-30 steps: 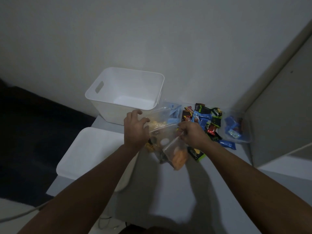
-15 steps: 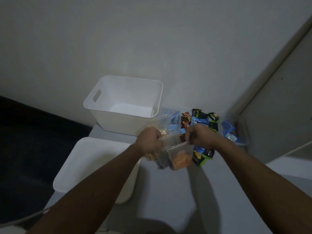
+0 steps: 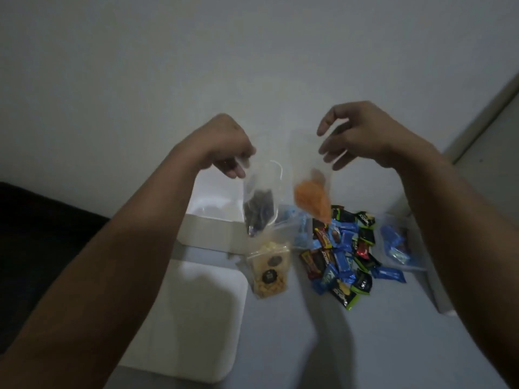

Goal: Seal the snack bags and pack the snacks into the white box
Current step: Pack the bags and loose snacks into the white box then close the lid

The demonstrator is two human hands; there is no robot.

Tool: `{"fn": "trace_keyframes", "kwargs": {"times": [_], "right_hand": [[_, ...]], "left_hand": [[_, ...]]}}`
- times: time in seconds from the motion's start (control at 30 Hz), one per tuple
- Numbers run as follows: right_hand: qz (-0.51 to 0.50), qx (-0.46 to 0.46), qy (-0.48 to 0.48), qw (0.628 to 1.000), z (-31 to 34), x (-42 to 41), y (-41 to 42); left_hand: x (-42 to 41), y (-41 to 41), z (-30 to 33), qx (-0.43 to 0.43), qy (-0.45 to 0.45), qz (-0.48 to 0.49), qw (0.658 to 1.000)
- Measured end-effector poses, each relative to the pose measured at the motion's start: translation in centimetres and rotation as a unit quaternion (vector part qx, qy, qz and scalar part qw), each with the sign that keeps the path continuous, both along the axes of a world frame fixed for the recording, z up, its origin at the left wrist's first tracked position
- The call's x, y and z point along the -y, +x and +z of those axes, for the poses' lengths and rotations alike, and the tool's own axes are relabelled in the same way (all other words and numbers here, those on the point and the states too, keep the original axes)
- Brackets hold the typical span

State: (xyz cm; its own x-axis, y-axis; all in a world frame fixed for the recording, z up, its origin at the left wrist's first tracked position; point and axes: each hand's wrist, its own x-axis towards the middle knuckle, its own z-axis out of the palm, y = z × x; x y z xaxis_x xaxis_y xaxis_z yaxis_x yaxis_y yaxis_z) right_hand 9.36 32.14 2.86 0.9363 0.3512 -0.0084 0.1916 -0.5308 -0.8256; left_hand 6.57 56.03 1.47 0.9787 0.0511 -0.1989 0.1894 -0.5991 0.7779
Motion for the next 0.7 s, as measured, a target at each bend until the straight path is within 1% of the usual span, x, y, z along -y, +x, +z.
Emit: {"fn": "trace_keyframes", "kwargs": {"times": [0.13,0.23,0.3,0.47,0.63,0.7], "right_hand": [[-0.035,-0.003,0.002,0.999,-0.7,-4.4,2.7],[-0.072,-0.020,-0.005,0.997,-2.8,-7.5,5.0],[-0.079,-0.033,-0.023,0.996,-4.7,-9.4,6.4],[-0.052,-0.099,-0.115,0.987,-10.5,-12.5,9.0],[-0.025,-0.188,-0.170,0.967,-14.4,-13.4,9.7],[-0.004,-0.201,-0.196,0.960,-15.4,-13.4,9.6]], "left_hand": [[-1.6,2.7,0.2,-0.011,-0.008,0.014,1.000],[-2.5,5.0,-1.6,-0.028,-0.012,0.028,0.999],[-3.1,6.6,-3.5,-0.041,-0.017,0.044,0.998],[-3.9,9.7,-9.4,-0.076,-0.022,0.078,0.994],[-3.5,11.2,-14.9,-0.071,-0.007,0.117,0.991],[-3.0,11.1,-16.4,-0.072,-0.017,0.115,0.991]]}}
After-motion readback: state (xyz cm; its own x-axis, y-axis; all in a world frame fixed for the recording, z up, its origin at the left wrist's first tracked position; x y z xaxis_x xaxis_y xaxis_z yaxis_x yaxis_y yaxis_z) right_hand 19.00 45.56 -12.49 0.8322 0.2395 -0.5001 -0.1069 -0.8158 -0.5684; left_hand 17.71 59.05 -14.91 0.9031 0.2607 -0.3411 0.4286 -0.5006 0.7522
